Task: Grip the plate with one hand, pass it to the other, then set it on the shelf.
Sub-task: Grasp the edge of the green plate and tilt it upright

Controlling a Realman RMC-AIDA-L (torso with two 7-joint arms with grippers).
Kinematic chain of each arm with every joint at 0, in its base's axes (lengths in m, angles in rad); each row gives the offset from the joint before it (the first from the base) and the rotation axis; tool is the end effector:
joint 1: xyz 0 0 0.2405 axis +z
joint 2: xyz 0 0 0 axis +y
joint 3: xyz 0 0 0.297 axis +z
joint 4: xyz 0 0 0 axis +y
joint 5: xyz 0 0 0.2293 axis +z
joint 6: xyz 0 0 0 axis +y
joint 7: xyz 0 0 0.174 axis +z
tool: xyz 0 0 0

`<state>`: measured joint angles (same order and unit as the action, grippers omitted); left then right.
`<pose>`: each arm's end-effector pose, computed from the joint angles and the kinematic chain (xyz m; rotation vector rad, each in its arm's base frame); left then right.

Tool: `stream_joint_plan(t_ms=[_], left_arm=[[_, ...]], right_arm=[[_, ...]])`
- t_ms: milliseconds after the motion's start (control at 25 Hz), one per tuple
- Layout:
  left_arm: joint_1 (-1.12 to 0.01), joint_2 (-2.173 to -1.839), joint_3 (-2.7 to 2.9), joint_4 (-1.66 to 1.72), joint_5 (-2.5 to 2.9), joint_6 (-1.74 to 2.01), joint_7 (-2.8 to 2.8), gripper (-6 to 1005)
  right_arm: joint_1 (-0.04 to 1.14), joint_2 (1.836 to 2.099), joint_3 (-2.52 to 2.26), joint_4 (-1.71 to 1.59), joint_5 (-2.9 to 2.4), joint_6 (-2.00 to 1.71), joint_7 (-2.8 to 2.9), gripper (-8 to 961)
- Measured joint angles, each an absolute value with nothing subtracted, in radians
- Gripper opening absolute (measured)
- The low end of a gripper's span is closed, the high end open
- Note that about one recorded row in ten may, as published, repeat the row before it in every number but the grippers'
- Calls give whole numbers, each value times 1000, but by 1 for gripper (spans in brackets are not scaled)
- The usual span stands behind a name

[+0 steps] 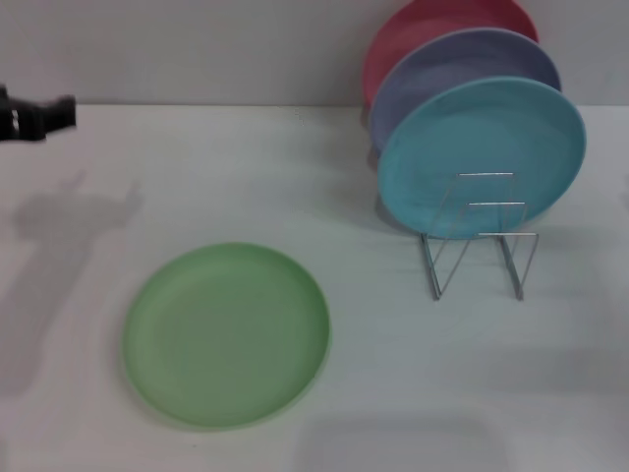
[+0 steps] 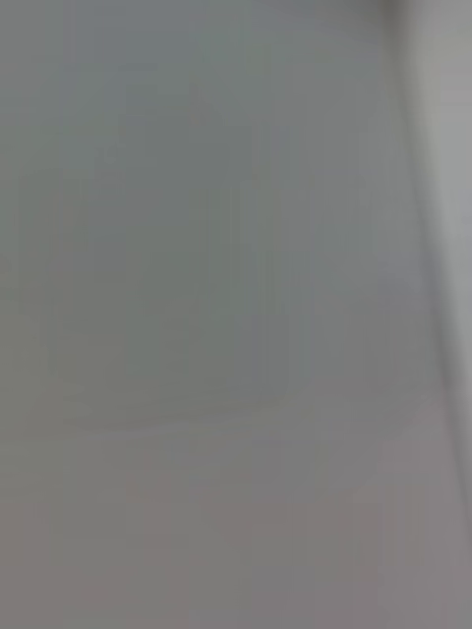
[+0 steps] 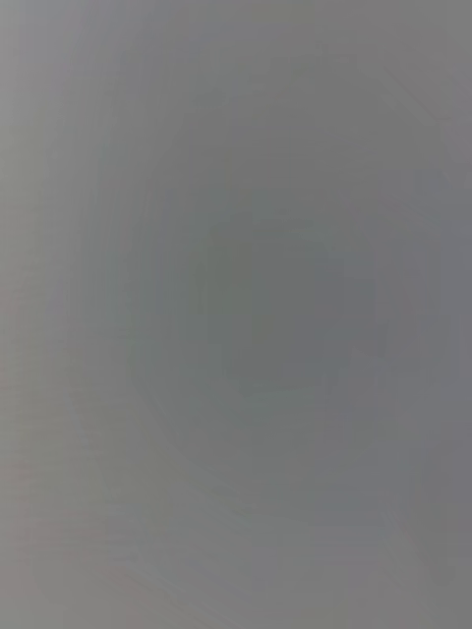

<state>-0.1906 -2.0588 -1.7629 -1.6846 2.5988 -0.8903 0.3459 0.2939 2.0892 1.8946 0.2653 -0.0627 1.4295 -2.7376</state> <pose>-0.2556 0.4125 0.0638 -1.9063 -0.8974 -0.1798 0.3784 0.3484 0.0497 -1.2852 0.4114 0.9942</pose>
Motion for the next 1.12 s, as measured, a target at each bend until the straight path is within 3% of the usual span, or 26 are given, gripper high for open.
stream_joint_plan(t_ms=[160, 1120], left_arm=[[-258, -2060, -1840, -1676, 2573, -1148, 353, 795], [-255, -2063, -1812, -1617, 2535, -1182, 352, 792]], right_arm=[[298, 2089, 1896, 263, -63, 1429, -2735, 826], [287, 2091, 1887, 259, -64, 1435, -2734, 825]])
